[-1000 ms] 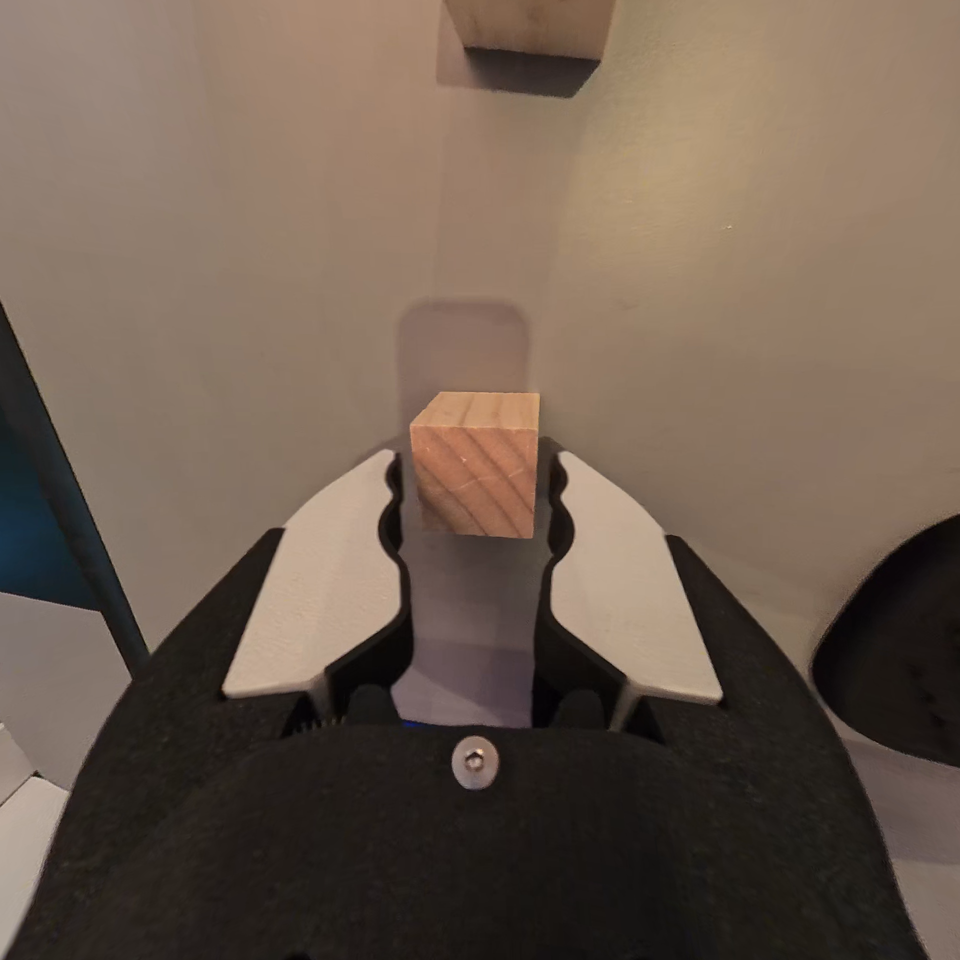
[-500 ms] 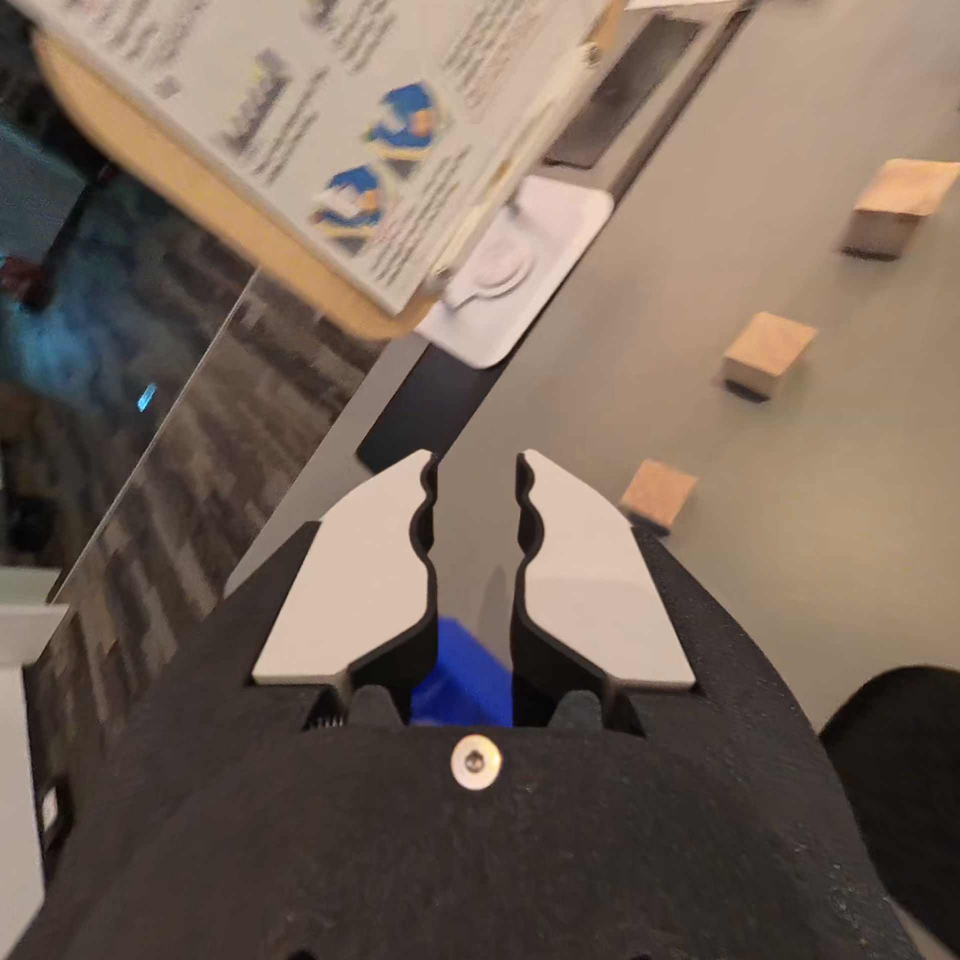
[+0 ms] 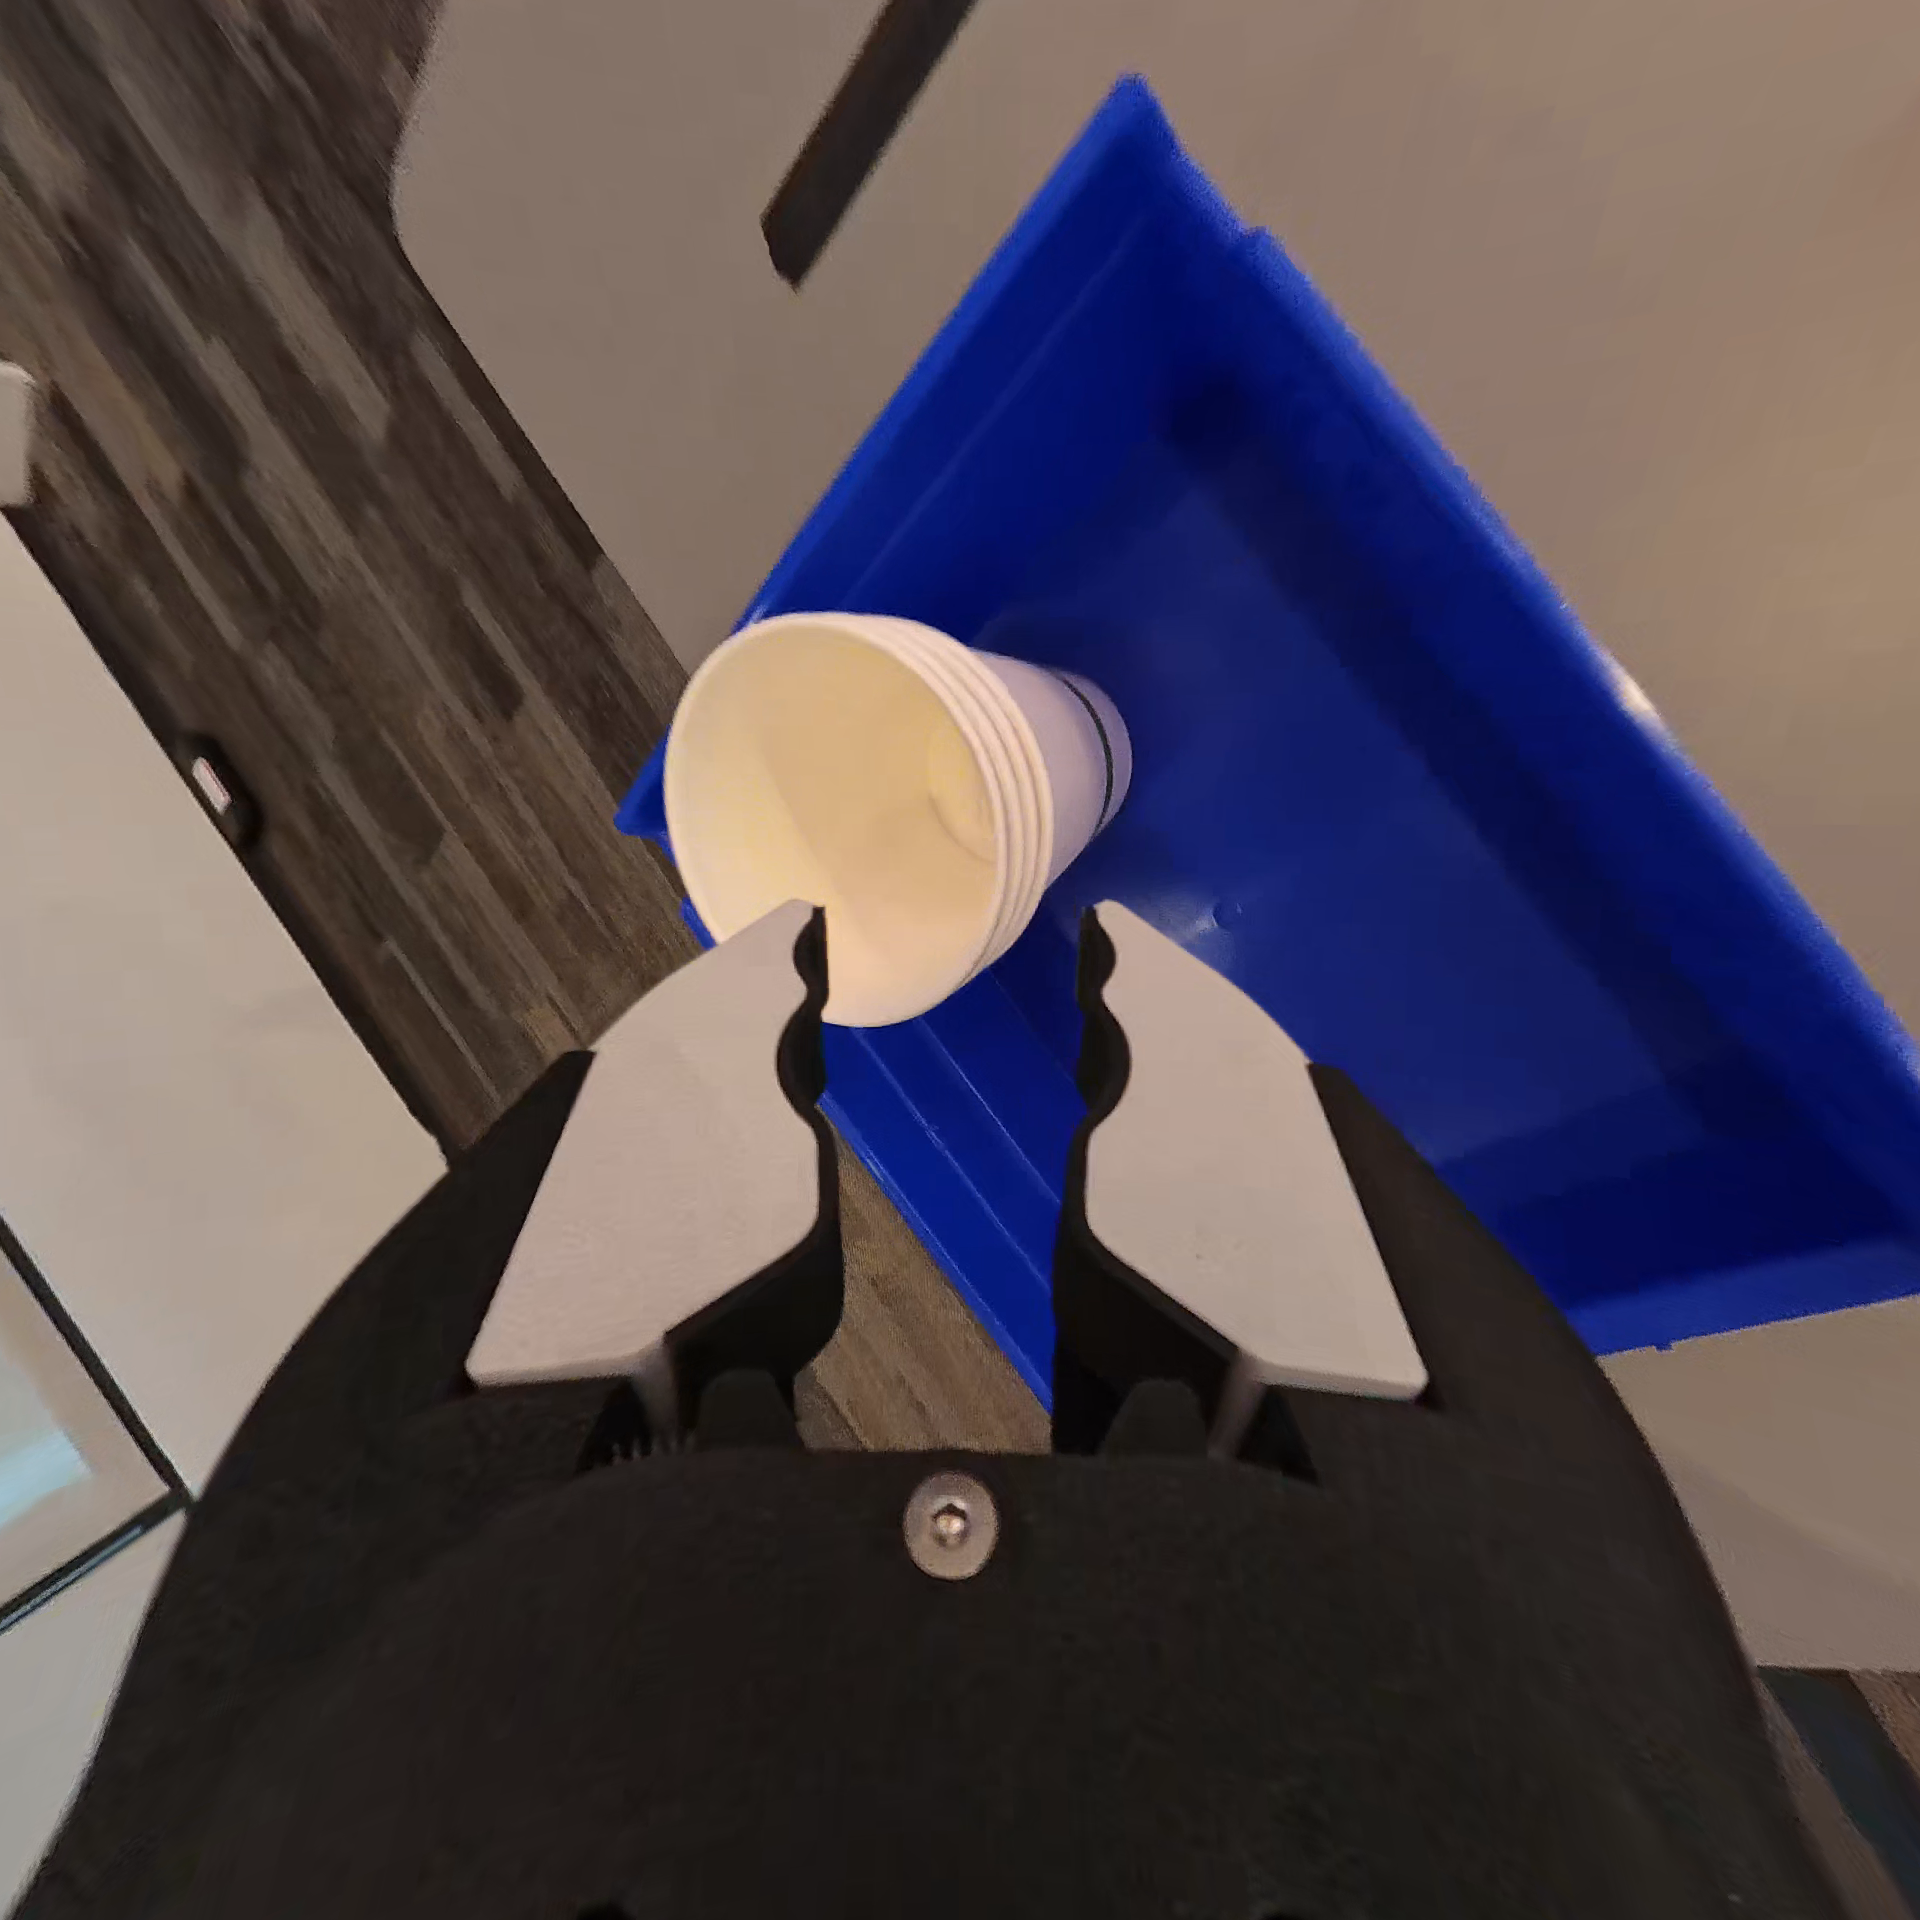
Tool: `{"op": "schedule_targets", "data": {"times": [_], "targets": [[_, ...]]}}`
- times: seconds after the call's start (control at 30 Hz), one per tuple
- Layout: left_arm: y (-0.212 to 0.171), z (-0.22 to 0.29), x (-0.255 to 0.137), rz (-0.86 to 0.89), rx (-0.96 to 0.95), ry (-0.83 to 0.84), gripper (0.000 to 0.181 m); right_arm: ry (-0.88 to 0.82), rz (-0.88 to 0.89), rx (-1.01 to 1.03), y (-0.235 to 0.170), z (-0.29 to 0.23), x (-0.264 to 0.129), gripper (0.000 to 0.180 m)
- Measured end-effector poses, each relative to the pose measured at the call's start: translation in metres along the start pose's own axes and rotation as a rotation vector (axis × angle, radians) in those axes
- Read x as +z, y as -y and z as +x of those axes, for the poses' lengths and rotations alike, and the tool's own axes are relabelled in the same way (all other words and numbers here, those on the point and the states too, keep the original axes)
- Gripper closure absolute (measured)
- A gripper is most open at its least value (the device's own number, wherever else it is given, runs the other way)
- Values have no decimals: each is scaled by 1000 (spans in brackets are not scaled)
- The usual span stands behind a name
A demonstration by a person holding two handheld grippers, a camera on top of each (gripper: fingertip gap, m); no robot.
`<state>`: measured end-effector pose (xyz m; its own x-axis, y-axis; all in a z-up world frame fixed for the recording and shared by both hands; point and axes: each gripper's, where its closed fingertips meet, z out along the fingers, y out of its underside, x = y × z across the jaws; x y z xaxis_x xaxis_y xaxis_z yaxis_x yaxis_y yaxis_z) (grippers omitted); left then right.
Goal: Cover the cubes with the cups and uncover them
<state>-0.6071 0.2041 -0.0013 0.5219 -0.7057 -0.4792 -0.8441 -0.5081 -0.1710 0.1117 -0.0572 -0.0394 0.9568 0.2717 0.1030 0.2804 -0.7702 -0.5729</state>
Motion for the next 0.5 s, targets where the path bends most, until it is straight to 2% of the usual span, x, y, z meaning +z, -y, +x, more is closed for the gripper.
{"op": "schedule_targets", "data": {"times": [0.37, 0.5], "targets": [[3, 2, 21, -17, 18, -10, 146, 3, -30, 5, -5, 1, 3, 113], [11, 3, 20, 11, -12, -27, 162, 0, -32, 3, -4, 1, 3, 113]]}}
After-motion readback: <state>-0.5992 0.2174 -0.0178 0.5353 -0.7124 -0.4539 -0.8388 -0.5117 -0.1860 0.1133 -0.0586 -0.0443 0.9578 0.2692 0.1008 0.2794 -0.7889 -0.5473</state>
